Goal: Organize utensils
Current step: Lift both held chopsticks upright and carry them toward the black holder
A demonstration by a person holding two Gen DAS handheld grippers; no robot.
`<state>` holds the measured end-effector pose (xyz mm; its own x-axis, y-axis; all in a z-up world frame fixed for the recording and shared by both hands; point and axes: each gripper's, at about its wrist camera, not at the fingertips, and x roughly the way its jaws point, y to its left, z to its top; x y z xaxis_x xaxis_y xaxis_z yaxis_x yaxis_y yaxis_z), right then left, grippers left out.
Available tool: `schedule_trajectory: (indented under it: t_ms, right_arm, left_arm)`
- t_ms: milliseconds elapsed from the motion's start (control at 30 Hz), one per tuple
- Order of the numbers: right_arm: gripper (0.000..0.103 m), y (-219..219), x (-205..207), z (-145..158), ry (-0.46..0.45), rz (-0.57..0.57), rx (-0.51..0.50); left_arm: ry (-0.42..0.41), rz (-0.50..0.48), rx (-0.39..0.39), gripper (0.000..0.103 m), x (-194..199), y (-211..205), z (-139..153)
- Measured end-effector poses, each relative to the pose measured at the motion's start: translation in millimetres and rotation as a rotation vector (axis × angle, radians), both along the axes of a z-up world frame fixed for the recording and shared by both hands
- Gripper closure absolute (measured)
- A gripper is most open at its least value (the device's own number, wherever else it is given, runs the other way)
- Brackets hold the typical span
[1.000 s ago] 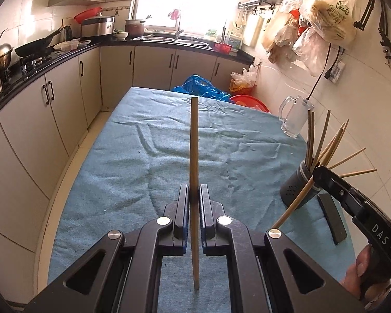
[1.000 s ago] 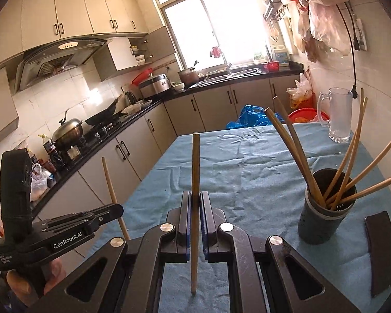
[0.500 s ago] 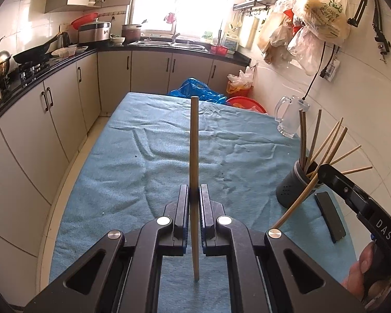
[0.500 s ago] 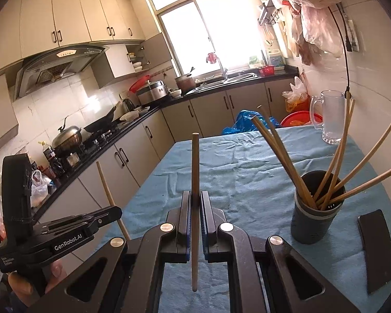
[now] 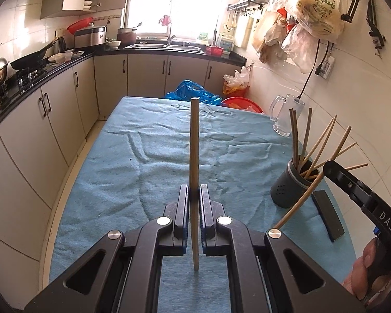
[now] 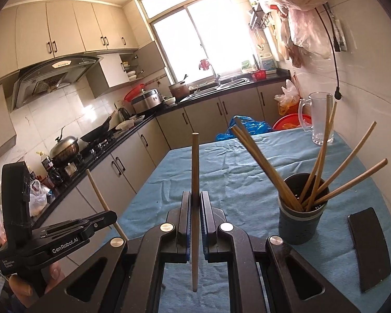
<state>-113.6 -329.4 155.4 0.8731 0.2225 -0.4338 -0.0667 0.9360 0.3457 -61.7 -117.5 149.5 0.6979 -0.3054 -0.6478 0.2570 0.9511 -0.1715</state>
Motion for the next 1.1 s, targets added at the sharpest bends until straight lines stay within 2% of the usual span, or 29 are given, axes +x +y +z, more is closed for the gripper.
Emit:
schedule_trajectory:
  t_ms: [667,1100]
  right_arm:
    - [0.096,-28,-16,7,-0.023,-0.059,0.031]
    - [0.096,-60,-36,20,-0.072,-0.136,0.057]
  left_arm:
    - [-0.016,-0.045,0.009,0.096,0,-22,10]
    - [-0.033,-0.103,0.001,0.096,-1,-44,26]
